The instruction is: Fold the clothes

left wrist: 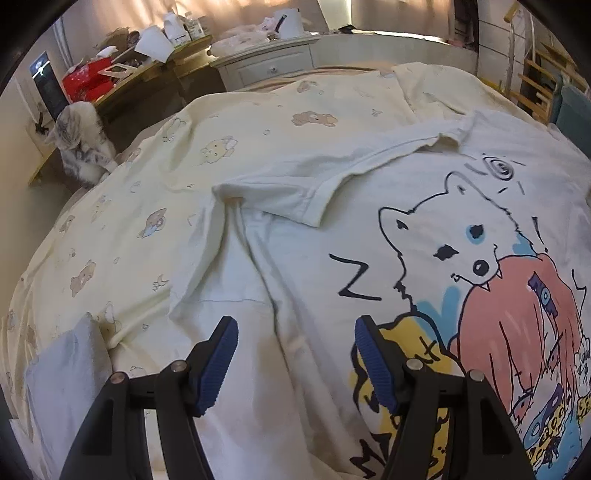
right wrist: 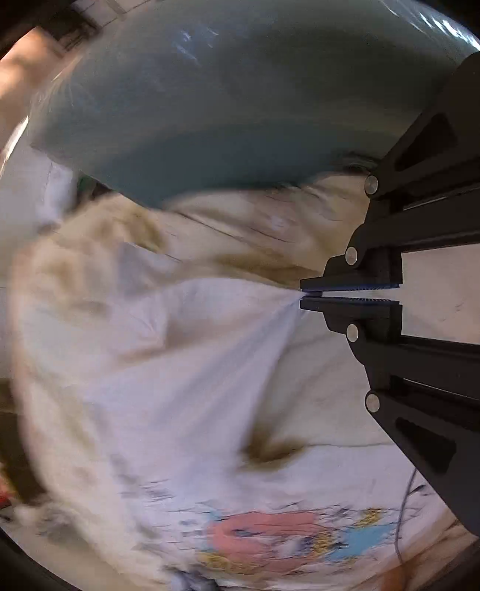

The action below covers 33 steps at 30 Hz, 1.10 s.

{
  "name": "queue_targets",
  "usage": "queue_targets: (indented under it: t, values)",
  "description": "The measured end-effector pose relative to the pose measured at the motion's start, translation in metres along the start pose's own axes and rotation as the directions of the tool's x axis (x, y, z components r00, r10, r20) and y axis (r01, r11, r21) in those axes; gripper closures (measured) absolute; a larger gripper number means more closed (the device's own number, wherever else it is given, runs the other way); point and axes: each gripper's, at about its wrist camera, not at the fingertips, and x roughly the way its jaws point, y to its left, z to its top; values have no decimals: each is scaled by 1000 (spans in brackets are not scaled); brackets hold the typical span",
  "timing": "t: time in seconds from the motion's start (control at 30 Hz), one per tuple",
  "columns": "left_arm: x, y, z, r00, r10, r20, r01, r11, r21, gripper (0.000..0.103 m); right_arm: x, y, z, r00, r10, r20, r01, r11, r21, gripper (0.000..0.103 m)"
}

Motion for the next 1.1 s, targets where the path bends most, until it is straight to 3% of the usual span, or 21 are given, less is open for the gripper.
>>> queue_targets:
  t: [0.03,0.1,0.17,0.23,0.3,0.43,0.5,0.53,0.6,0.7,0.77,0.83,0.97,1.03,1.1]
  values:
    - [-1,1,0,1000,1,1,-1,1000,0,36,13,-2,-3,997,39,-64,-35,998,49,100]
    - [-2,4,0,1000,4,4,-4,1000,0,36,23,8,-4,978,-183,-96,181,983,-37,98]
    - [-4,3,0,1000,4,7,-4,1000,5,36,34,19,-5,911,-399,-108,385,914,-129,95]
    - [-5,3,0,1000,4,9,-4,1000,9,36,39,20,-4,896,-418,-150,403,907,-121,94]
    - [-1,3,-2,1000,1,-2,-1,1000,7,36,24,32,9,934,-355,-23,350,929,-117,94]
    - [11,-1,-5,999,-6,-50,7,1000,7,36,15,53,57,964,-239,117,250,965,-85,94]
    - [13,-3,-5,998,-10,-58,10,1000,7,36,15,71,85,972,-163,171,180,979,-91,94]
    - [13,-3,-5,998,-24,-57,24,1000,2,36,14,88,99,975,-79,210,106,987,-122,94]
    - [13,-3,-3,998,-40,-57,40,999,-3,36,12,124,125,960,74,269,-21,980,-196,94]
    - [18,-1,-1,997,-44,-63,44,999,-8,36,24,186,157,939,281,197,-229,940,-252,93]
    - [21,0,1,997,-46,-66,45,999,-23,36,36,219,161,934,325,151,-281,925,-255,93]
    - [23,3,2,996,-63,-65,60,997,-41,36,53,245,170,928,353,116,-314,912,-264,93]
    - [36,13,21,994,-93,-60,91,995,-43,36,89,272,192,941,333,58,-311,920,-240,93]
    - [46,22,39,996,-79,-44,78,997,-31,36,102,268,200,944,326,52,-311,932,-187,93]
    - [64,34,59,991,-117,-67,114,992,-55,36,113,263,206,946,322,36,-314,939,-137,93]
